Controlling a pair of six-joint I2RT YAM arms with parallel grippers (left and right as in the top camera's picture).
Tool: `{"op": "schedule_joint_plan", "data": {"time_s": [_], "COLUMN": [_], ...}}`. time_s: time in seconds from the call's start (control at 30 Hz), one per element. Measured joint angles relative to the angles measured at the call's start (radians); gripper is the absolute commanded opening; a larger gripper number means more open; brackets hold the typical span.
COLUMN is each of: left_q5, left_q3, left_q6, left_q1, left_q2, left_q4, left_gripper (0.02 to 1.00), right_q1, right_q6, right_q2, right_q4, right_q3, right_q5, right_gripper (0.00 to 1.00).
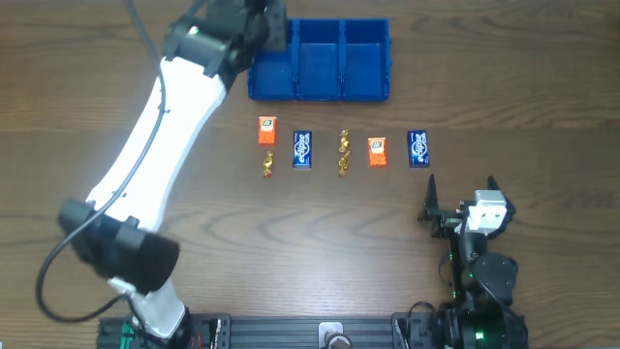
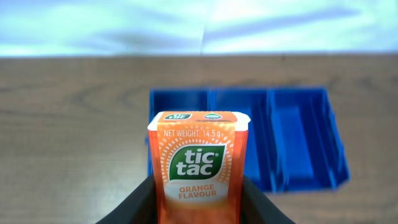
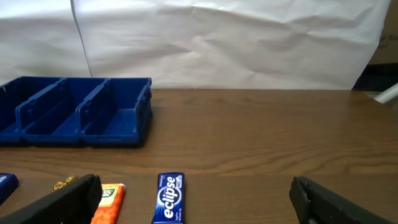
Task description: Sort Candies Into Trays
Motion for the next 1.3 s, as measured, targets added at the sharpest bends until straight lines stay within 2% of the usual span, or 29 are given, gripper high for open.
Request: {"op": "schedule_joint_plan", "data": {"time_s": [0.17,0.47,1.0,1.23,1.3], "left_q5": [-0.066,-0.066,0.041,0.054,0.064], "left_q3": [0.099,0.099,0.099,0.099,0.099], "left_q6": [-0.031,-0.068,-0.040,-0.011,-0.002], "left_q1": [-0.002,0.029,0.074,0.074,0.074], "left_q2": [0.223,0.338,0.401,0.406,0.406], "left_q4": [-0.015,0.005,0.011,0.014,0.015], "left_gripper": [0.303,0.310,0.292,0.338,0.402], "right_q1": [0.000,0.000,0.000,0.000,0.000], "right_q6": [0.000,0.000,0.000,0.000,0.000], "right_q2": [0.000,0.000,0.000,0.000,0.000], "right_q4": [0.000,0.000,0.000,0.000,0.000], "right_q3": [0.000,0.000,0.000,0.000,0.000], "right_q5": [0.000,0.000,0.000,0.000,0.000], "right_gripper": [1.000,1.000,1.000,1.000,1.000]}}
